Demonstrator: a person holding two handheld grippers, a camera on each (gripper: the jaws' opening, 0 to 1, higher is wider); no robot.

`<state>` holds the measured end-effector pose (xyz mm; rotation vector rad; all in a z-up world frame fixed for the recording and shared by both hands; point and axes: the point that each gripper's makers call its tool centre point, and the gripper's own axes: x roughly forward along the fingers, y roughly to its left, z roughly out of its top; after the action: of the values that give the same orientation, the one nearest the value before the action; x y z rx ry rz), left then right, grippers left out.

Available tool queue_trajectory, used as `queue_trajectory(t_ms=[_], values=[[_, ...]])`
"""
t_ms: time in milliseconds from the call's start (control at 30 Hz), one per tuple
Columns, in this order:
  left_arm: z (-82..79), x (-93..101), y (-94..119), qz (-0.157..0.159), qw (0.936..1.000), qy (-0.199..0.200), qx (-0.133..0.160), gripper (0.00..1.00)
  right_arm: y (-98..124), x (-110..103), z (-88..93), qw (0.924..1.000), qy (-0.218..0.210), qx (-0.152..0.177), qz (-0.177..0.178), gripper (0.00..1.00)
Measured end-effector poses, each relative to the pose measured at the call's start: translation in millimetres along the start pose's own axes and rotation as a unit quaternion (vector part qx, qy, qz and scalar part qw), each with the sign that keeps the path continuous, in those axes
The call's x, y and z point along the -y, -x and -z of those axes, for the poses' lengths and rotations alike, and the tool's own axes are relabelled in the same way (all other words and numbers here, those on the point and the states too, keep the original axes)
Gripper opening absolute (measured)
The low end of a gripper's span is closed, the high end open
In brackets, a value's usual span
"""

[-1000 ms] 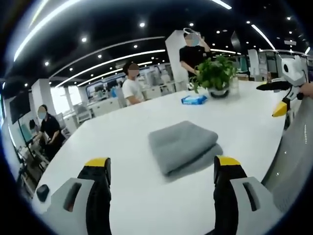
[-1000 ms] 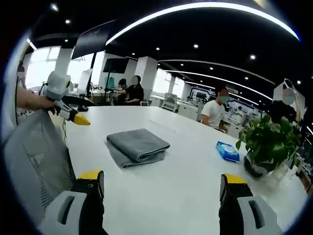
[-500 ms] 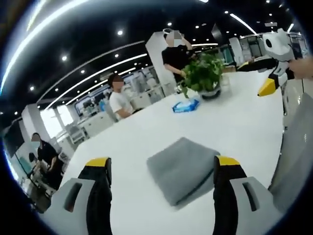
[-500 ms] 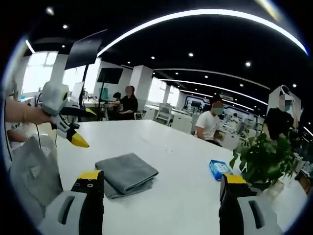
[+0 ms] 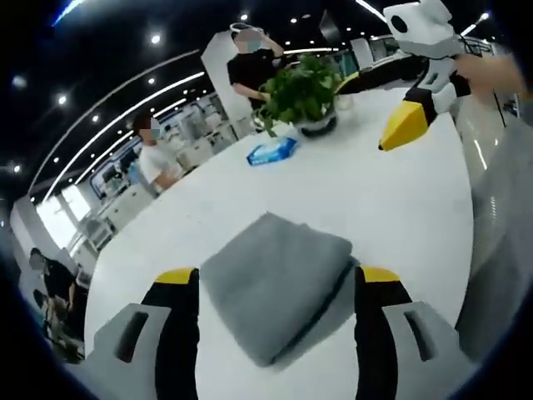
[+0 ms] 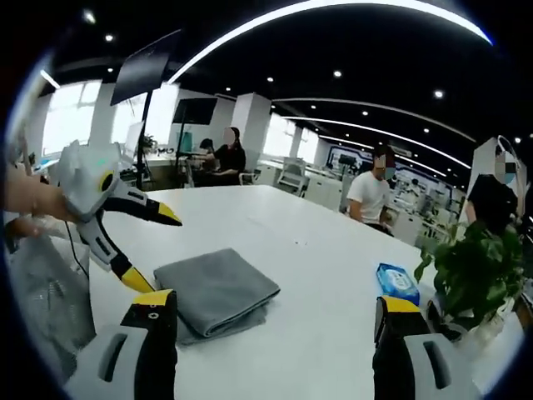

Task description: Open the folded towel by lifting each exposed corner and separating the folded layers until the towel lies flat within the target outline without major curled edges

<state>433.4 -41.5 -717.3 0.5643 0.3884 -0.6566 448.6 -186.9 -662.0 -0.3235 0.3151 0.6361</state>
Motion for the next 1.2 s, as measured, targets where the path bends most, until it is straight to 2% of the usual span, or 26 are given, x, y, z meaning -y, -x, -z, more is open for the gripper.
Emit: queue_trajectory(t_ms=[133,333,367,400,433,467,500,567,667,800,933,1067,1133,1200], values=[[6.8,16.5,-12.2,0.018,0.9996,-0.015,-0.012,0.70,-10.0,-3.8,13.6,0.9996,-0.016,-0.019,-0.008,1.00],[12.2,42.4,-33.3,0.044,0.9975,-0.049,-0.025,0.50,-17.8,-13.9,30.8,0.9985,-0.031,-0.042,-0.020,0.99],[12.9,45.7,-37.1,0.049,0.9969,-0.056,-0.027,0.47,-17.2,-16.9,35.1,0.9978,-0.036,-0.050,-0.025,0.93],[13.0,48.4,-39.8,0.051,0.9965,-0.061,-0.028,0.43,-16.4,-18.2,38.2,0.9974,-0.036,-0.057,-0.027,0.81],[12.6,49.1,-44.8,0.045,0.9955,-0.078,-0.031,0.42,-15.9,-20.0,42.7,0.9968,-0.035,-0.065,-0.029,0.74],[10.2,46.9,-47.5,0.034,0.9940,-0.100,-0.029,0.41,-15.7,-21.0,44.7,0.9968,-0.033,-0.067,-0.029,0.71],[9.2,49.8,-52.2,0.037,0.9918,-0.119,-0.028,0.39,-15.6,-22.0,46.5,0.9967,-0.032,-0.068,-0.028,0.74],[10.3,54.9,-58.7,0.044,0.9918,-0.116,-0.032,0.32,-15.1,-24.5,50.1,0.9964,-0.036,-0.070,-0.030,0.79],[13.4,61.7,-70.9,0.054,0.9917,-0.109,-0.042,0.27,-12.1,-29.4,58.2,0.9952,-0.046,-0.079,-0.036,0.75],[19.4,67.8,-76.7,0.049,0.9905,-0.111,-0.064,0.13,-7.9,-32.4,66.6,0.9940,-0.056,-0.087,-0.036,0.74],[18.2,70.1,-73.8,0.035,0.9942,-0.071,-0.072,0.07,-4.3,-32.0,75.4,0.9919,-0.080,-0.093,-0.034,0.69],[15.1,83.2,-67.9,0.053,0.9951,-0.038,-0.074,0.06,-0.7,-31.3,79.8,0.9906,-0.092,-0.095,-0.032,0.64],[12.8,91.5,-64.7,0.067,0.9948,-0.005,-0.076,0.06,1.6,-30.5,82.2,0.9905,-0.091,-0.099,-0.029,0.61],[8.5,101.1,-59.8,0.087,0.9917,0.049,-0.082,0.05,5.1,-30.4,84.6,0.9904,-0.091,-0.101,-0.028,0.58]])
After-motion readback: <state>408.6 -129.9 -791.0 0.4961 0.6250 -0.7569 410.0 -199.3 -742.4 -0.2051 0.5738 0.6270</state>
